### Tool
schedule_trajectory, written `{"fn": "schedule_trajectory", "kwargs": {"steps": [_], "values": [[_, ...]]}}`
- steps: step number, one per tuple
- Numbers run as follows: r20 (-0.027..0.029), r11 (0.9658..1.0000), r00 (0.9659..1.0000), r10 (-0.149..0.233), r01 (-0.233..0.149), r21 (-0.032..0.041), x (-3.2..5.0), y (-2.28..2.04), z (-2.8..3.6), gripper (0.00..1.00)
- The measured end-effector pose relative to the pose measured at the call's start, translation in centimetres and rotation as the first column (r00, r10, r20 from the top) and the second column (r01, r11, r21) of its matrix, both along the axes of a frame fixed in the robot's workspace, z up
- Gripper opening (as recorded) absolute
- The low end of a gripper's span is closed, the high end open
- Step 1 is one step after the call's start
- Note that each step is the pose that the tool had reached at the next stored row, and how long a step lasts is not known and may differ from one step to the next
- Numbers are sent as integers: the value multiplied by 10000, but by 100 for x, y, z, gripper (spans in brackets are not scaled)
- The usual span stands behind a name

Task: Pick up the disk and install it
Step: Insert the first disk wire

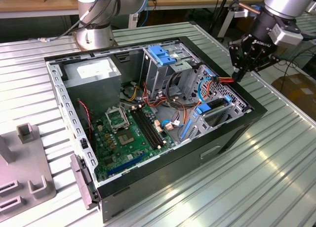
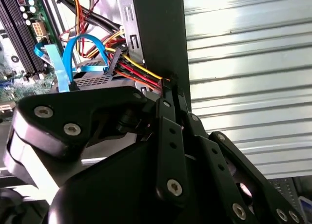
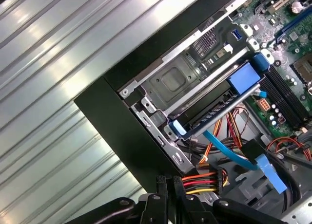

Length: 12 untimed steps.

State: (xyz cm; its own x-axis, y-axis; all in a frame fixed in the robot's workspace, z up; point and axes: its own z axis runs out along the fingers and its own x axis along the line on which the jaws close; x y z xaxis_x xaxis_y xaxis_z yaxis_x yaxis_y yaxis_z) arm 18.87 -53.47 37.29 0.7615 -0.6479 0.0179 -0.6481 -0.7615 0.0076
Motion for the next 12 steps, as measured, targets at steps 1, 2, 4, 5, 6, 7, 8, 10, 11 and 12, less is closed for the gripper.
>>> {"fn": "schedule_trajectory", "kwargs": {"steps": [1, 2, 4, 5, 6, 7, 8, 10, 11, 12], "values": [[0, 9999, 9999, -159, 159, -1, 0, 0, 0, 16], [0, 9996, 9996, -282, 282, 0, 0, 0, -1, 16], [0, 9976, 9976, -691, 691, -2, 0, 0, -1, 16], [0, 9973, 9973, -740, 740, -3, -9, 2, -1, 16], [0, 9972, 9972, -744, 744, -4, -35, 2, -1, 16], [0, 9972, 9972, -746, 746, -2, -77, 1, -2, 16], [0, 9972, 9972, -745, 745, -2, -107, 1, -3, 16], [0, 9972, 9972, -749, 749, -2, -145, 0, -3, 16], [0, 9969, 9969, -792, 792, -2, -148, 0, -3, 16], [0, 9952, 9952, -975, 975, -3, -148, 0, -4, 16]]}}
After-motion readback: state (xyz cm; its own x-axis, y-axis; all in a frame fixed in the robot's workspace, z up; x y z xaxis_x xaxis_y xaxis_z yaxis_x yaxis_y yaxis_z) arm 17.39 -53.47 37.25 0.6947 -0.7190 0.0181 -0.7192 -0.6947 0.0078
